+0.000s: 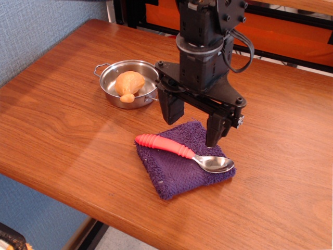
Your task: Put the chicken drumstick onto the table and to the left of the silver pot.
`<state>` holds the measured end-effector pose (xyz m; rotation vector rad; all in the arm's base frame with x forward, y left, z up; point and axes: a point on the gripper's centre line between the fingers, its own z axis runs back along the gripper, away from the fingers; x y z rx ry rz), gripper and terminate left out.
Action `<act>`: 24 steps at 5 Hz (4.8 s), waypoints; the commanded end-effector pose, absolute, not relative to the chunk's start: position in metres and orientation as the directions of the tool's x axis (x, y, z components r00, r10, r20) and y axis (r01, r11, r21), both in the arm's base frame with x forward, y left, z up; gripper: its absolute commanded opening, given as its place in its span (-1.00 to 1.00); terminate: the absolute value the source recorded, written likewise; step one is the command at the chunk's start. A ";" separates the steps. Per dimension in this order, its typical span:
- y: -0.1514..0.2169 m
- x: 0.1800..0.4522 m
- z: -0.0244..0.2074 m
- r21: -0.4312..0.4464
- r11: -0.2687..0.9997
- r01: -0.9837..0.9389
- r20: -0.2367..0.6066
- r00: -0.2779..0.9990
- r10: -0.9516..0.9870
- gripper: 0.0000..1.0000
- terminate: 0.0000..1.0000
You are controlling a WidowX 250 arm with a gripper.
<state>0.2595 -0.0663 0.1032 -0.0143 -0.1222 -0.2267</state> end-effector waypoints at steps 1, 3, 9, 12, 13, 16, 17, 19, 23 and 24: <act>-0.066 0.259 0.103 0.000 0.974 0.225 0.122 0.967 -0.223 1.00 -1.00; -0.021 0.275 0.105 0.024 0.996 -0.091 0.130 0.988 0.088 1.00 -1.00; 0.075 0.318 0.072 0.103 0.868 -0.485 -0.012 0.872 0.489 1.00 -1.00; 0.085 0.320 0.061 0.134 0.849 -0.511 -0.004 0.856 0.516 1.00 -1.00; 0.084 0.323 0.055 0.136 0.856 -0.500 -0.017 0.862 0.506 1.00 -1.00; 0.091 0.323 0.052 0.126 0.858 -0.498 -0.022 0.863 0.504 1.00 -1.00; 0.090 0.324 0.050 0.124 0.860 -0.496 -0.023 0.865 0.502 1.00 -1.00; 0.084 0.325 0.056 0.100 0.869 -0.485 -0.022 0.872 0.489 -1.00 -1.00; 0.104 0.313 0.106 0.084 0.837 -0.541 0.119 0.839 0.531 -1.00 -1.00; 0.121 0.281 0.094 0.106 0.790 -0.604 0.138 0.796 0.589 -1.00 -1.00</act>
